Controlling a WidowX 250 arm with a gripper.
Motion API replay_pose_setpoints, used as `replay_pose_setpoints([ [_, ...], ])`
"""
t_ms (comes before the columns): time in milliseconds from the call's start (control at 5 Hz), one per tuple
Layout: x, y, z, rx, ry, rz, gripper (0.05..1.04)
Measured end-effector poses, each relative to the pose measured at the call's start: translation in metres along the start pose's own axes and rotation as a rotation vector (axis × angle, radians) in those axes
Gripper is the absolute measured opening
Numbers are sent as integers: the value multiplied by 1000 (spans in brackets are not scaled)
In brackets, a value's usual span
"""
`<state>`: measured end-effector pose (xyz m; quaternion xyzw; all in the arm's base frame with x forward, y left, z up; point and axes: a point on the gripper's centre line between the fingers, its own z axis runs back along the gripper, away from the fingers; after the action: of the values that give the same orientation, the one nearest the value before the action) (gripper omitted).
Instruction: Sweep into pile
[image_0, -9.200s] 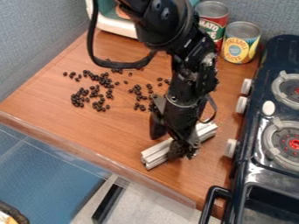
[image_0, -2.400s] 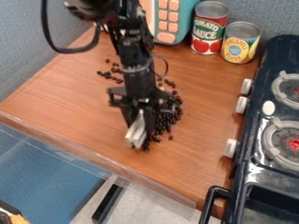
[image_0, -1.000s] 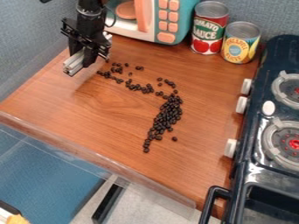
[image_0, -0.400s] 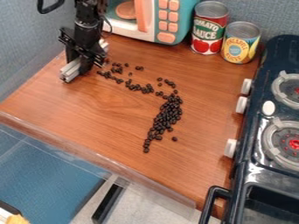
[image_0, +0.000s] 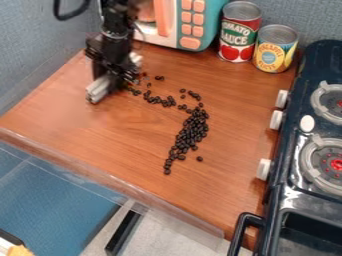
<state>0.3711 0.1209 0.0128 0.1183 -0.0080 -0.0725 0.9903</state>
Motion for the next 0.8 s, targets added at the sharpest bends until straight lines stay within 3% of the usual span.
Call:
replay_pose_setpoints([
  [800, 23, -61, 9, 21, -59, -118, 388],
])
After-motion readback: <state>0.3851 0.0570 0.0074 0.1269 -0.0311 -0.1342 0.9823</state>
